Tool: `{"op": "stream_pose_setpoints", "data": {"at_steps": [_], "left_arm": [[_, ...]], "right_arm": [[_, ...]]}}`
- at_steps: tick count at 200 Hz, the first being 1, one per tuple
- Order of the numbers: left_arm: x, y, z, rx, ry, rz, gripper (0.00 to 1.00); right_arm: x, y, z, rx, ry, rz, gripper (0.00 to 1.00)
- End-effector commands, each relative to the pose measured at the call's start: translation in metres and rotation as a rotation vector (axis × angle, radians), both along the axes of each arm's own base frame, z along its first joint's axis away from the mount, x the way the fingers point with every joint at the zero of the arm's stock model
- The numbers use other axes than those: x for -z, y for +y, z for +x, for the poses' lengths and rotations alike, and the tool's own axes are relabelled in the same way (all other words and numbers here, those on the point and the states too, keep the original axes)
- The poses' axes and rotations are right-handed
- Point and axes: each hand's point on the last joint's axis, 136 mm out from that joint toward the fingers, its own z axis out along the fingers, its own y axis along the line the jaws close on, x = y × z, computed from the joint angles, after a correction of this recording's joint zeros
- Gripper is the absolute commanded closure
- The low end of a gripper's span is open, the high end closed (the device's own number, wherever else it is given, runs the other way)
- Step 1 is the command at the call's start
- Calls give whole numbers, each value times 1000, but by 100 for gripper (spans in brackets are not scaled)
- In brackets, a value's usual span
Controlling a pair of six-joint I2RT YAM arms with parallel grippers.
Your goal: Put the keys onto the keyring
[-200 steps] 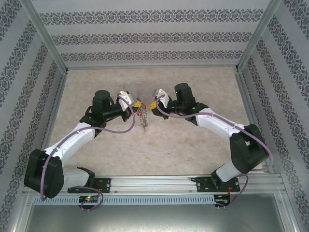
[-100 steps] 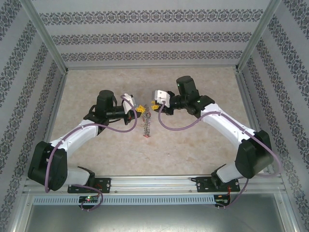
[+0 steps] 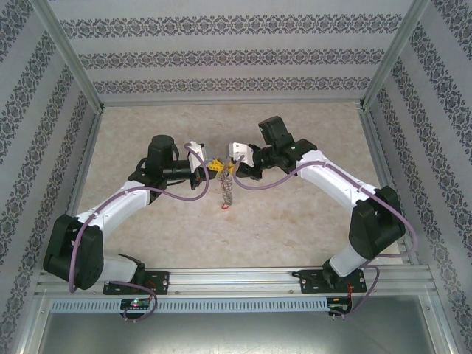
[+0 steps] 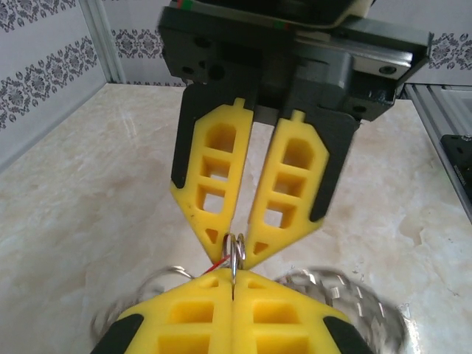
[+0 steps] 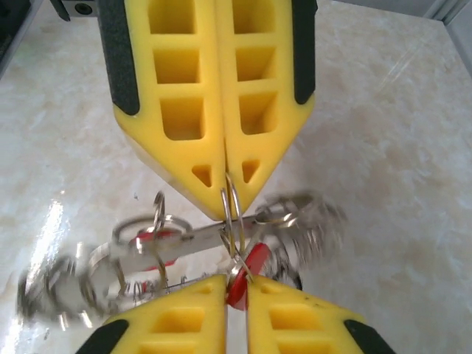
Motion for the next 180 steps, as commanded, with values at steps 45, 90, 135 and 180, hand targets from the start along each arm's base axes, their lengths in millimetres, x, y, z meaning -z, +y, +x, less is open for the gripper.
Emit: {"op": "stream_pose_setpoints", "data": {"at_steps": [45,90,135,180], "left_arm": [[-29,-12,-4,70,-68,-68,100],[-33,-16,-3,82,-78,-98,100],[-32,-19,-5,102,-83,-109,100],[-33,-21,-9,139,-79,-116,100]], "right_arm": [[8,5,-24,-88,181,-15,99],[18,10,-23,-57,301,-18,95],[-1,-3,-21,-50,271,61,70],[-30,-30,-18,-34,62,77,67]]}}
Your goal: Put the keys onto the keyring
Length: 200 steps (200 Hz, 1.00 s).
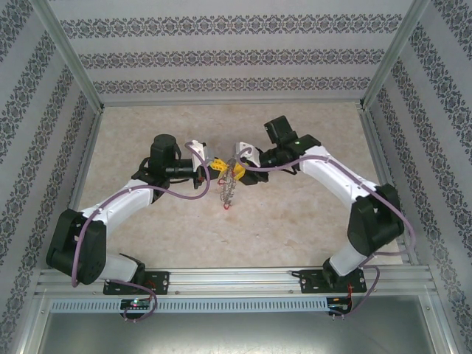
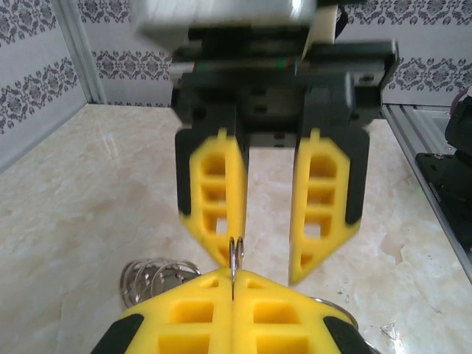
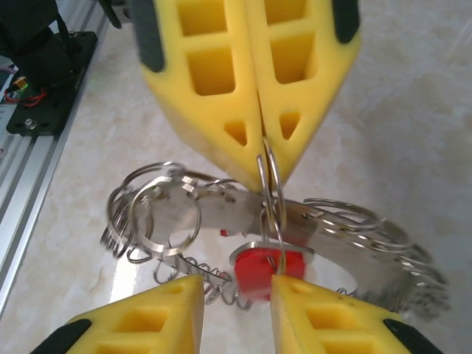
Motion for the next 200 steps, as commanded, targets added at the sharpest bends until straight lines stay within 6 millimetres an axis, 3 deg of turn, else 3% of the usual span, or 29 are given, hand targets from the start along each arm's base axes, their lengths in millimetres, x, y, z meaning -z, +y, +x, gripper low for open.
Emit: {"op": "stream_pose_setpoints", "data": {"at_steps": [1,42,101,133,176,200], "left_arm": [[-26,-10,-6,76,-84,-58,100],[-25,-14,-8,101,-75,-58,100],[-26,-17,-10,118,-68,-62,100],[-23,-17,-11,119,-59,-56,100],[-20,-17,-11,113,-49,-50,100],[-18,-16,-6,84,-42,-39,100]], "right_arm": [[-30,-9,-2,-28,-140,52,67],[-48,-10,-1,-36,-218,68,64],[-28,10,5,-36,-169,-5,65],[-26,13,6,-33,-155,-13,75],[-28,14,2,-48,-131,-11,96],[-29,15,0,-51,-97,-9,100]]}}
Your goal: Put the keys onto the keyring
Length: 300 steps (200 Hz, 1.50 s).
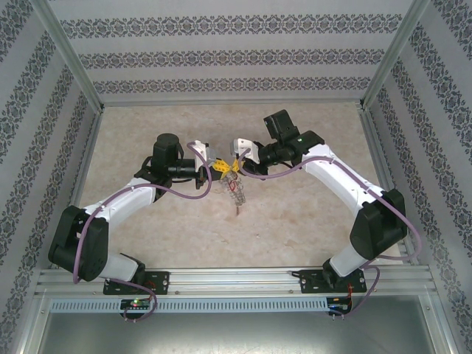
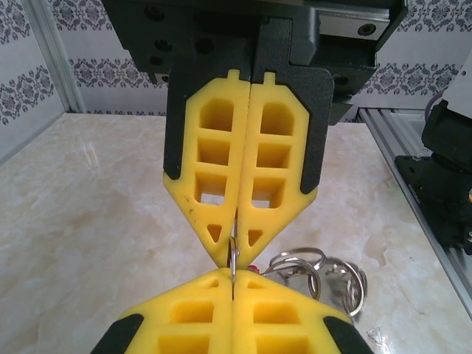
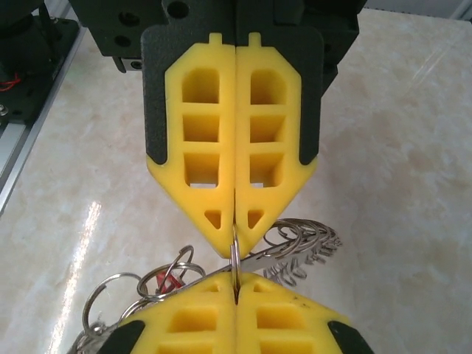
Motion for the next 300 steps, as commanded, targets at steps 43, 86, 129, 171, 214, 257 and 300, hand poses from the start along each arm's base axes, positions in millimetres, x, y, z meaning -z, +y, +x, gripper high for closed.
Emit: {"op": "stream_pose_setpoints", "data": {"at_steps": [43,86,129,171,214,257,300], "left_arm": [[-12,-1,8,-33,-10,15,72],[-28,25,13,-103,-5,-13,57],[-18,26,9,-95,45,20,52],[3,26,21,-120,44,71,42],[16,25,44,-167,82,122,26],[29,24,51,-176,147,148,23],[38,20,43,-123,164,167,25]], "right_arm": [[-12,13,5,145,231,40,100],[1,9,27,569,557,-7,100],[4,17,43,885,948,106,100],[4,27,44,955,1168,139,100],[-1,30,41,934,1161,119,100],[-5,36,38,909,1133,114,100],[-7,36,38,886,1095,109,100]]}}
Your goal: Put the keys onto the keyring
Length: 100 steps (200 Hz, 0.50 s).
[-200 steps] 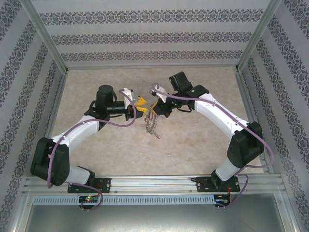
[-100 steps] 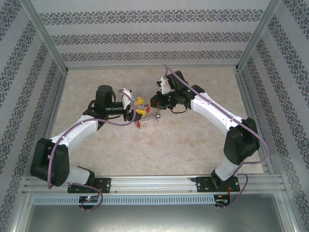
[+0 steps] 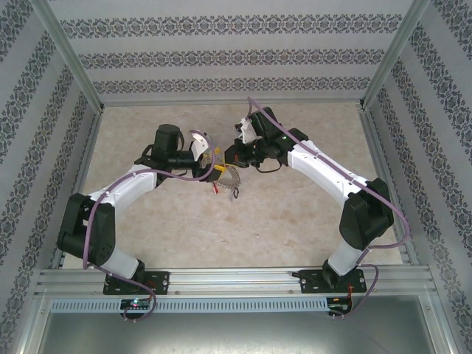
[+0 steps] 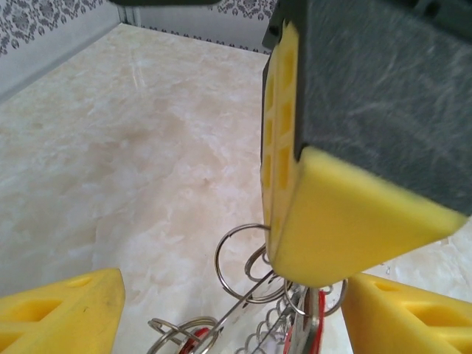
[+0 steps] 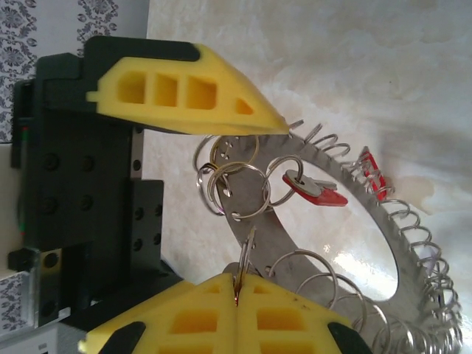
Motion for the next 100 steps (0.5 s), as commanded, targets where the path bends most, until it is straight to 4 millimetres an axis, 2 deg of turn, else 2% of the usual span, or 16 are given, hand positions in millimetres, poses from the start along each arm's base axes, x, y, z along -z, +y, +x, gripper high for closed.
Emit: {"op": "stream_pose_setpoints", "data": {"at_steps": [1,20,49,73,100], "left_arm": [[4,-5,-8,55,16,17,26],[6,-7,-13,84,18,17,36],[10,-7,-13,93,34,21,57],[11,-8,-14,108,40,20,67],[9,-10,-16,137,40,17,89]], "right_arm": [[-18,7,2,-39,-55,34,100],[-16,7,0,-70,-79,24,100],[-8,5,-2,-92,-96,-6,100],[-5,5,-3,-96,-92,-13,100],[-3,6,-2,-94,-97,-11,100]]}}
